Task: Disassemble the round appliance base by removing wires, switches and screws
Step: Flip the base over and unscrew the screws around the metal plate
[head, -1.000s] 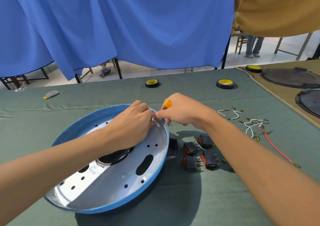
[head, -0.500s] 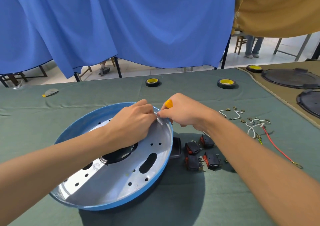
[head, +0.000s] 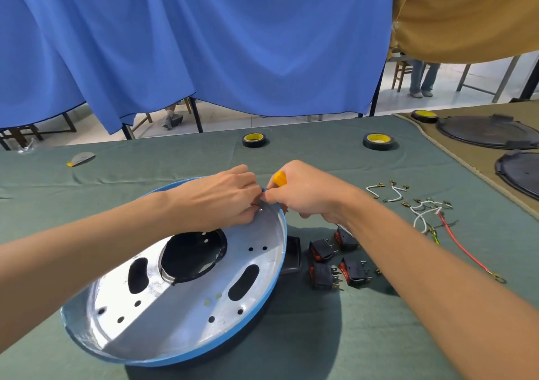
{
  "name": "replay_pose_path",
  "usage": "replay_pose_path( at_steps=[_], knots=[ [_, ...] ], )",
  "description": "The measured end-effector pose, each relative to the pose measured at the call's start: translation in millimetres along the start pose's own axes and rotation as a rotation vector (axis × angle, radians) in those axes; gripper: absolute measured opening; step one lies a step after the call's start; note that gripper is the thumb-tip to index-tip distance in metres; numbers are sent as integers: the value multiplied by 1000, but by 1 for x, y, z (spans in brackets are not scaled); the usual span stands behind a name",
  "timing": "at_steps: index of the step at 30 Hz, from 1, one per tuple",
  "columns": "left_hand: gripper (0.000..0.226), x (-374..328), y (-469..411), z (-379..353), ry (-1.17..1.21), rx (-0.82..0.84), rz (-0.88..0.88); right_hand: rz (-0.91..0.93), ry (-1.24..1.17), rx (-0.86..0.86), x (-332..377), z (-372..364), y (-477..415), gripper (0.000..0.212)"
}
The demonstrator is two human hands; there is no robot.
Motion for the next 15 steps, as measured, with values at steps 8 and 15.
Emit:
replay_pose_path(
  at_steps=[8, 15],
  knots=[
    [18, -3, 5, -2, -231, 19, -196, -2, -32, 9, 1, -3, -1, 9],
    [23, -7, 0, 1, -217, -3, -225, -16, -46, 32, 2, -2, 1, 42]
  ],
)
Point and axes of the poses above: each hand's wrist, its own y-axis away from the middle knuckle, its own z-axis out of the back of the hand, x = y × z, the point moved 2 cm from there along -y, towards the middle knuckle, and after that the axes turned 2 degrees about x, right-handed, at the moved point
